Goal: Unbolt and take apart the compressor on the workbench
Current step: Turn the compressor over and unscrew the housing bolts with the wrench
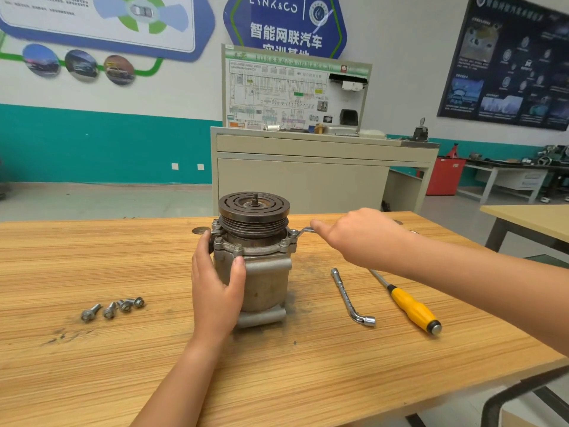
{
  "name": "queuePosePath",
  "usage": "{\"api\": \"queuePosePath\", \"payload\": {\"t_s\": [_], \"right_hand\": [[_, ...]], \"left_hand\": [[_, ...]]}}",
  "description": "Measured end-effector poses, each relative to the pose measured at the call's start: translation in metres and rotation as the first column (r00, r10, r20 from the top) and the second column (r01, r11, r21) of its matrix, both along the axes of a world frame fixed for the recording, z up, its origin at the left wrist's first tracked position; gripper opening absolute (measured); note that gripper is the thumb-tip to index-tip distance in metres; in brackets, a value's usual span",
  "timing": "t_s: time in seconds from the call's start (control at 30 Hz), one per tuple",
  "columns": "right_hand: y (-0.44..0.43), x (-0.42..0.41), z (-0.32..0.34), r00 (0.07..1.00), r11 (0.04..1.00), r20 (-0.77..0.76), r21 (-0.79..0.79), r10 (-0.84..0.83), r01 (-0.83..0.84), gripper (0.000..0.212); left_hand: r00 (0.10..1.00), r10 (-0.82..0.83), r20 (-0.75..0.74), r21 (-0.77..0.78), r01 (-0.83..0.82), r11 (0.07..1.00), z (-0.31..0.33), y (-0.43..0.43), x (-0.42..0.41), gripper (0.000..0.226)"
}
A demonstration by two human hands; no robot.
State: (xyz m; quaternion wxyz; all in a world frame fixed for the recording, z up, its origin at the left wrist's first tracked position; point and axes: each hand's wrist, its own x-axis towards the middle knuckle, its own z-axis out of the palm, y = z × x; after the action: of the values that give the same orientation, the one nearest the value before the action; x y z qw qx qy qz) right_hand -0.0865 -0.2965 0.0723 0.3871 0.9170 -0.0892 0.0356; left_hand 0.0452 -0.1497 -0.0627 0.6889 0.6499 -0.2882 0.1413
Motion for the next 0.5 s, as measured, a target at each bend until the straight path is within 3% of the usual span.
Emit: {"api": "queuePosePath", "payload": {"t_s": [0.17,0.3,0.4,0.5], "right_hand": [[-0.008,0.007,-0.004,0.998,1.0,0.049,0.002,0.024,-0.024,0.045],[-0.037,0.016,0.002,0.994,0.997,0.072,0.007,0.079,-0.08,0.045],[-0.049,0.035,-0.006,0.985,0.993,0.152,0.078,0.079,-0.091,0.037],[-0.052,0.058,-0.025,0.947,0.963,0.284,0.171,0.152,-0.206,0.031]], "left_hand": [[1.0,-0.002,-0.008,-0.003,0.002,1.0,0.001,0.001,-0.001,0.079],[1.0,-0.014,-0.016,-0.007,0.014,1.0,0.001,0.001,-0.002,0.074],[0.999,-0.023,-0.029,-0.007,0.023,1.0,0.001,0.001,-0.002,0.076],[0.999,-0.028,-0.027,-0.001,0.028,1.0,0.001,0.002,-0.001,0.074]]}}
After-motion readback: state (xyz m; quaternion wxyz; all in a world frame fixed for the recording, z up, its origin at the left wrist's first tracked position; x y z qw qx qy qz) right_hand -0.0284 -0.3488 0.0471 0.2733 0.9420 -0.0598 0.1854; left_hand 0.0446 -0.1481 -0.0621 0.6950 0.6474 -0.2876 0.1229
